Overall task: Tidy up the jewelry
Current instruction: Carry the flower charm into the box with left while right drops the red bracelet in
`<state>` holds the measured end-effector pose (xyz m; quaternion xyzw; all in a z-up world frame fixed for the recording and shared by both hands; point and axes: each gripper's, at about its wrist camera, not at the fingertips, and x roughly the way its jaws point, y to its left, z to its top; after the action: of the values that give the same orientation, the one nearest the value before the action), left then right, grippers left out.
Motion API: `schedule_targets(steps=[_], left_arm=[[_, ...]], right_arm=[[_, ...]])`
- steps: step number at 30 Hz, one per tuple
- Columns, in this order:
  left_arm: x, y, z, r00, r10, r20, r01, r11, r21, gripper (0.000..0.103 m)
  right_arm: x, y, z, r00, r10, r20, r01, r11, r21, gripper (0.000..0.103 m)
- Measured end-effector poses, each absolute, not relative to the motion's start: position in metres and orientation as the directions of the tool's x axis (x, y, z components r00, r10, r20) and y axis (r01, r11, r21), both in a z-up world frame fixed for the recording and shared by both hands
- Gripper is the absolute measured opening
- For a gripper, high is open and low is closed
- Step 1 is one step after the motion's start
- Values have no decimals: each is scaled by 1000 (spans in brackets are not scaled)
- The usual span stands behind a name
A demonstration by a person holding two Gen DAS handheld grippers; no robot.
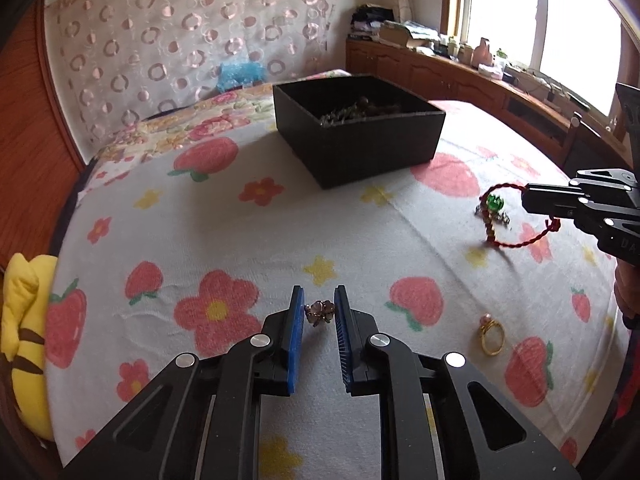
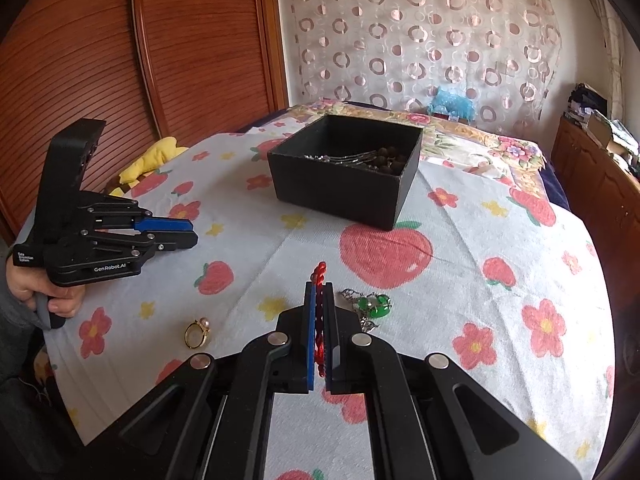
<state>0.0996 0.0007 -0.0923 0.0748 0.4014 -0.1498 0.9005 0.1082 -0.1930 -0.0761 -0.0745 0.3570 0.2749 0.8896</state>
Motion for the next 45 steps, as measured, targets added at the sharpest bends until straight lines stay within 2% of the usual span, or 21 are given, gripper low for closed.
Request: schedule_targets(steps=[16, 32, 35, 37, 38, 45], left_arm=[[122, -13, -46, 723, -244, -646, 308, 951, -15, 14], [175, -32, -16, 760, -244, -603, 298, 954, -11, 14], [180, -35, -15, 758, -242, -605, 298, 954, -8, 14], [185, -39, -15, 758, -232, -609, 291, 957, -2, 14], [188, -40, -16, 756, -227, -614, 287, 958, -2, 14], [205, -50, -19, 758, -212, -617, 277, 961, 9, 14]], right_arm=[[159, -189, -21, 676, 424, -602, -541, 841, -16, 4], [239, -175, -14, 654, 442, -613, -515, 854, 66, 4], [247, -176, -15, 651, 431, -625, -511, 858, 59, 9], [249, -180, -14, 640, 451, -622, -519, 851, 83, 19], [251, -183, -13, 639, 457, -619, -517, 851, 94, 21], [242, -208, -14, 671, 432, -603, -472, 875, 102, 22]])
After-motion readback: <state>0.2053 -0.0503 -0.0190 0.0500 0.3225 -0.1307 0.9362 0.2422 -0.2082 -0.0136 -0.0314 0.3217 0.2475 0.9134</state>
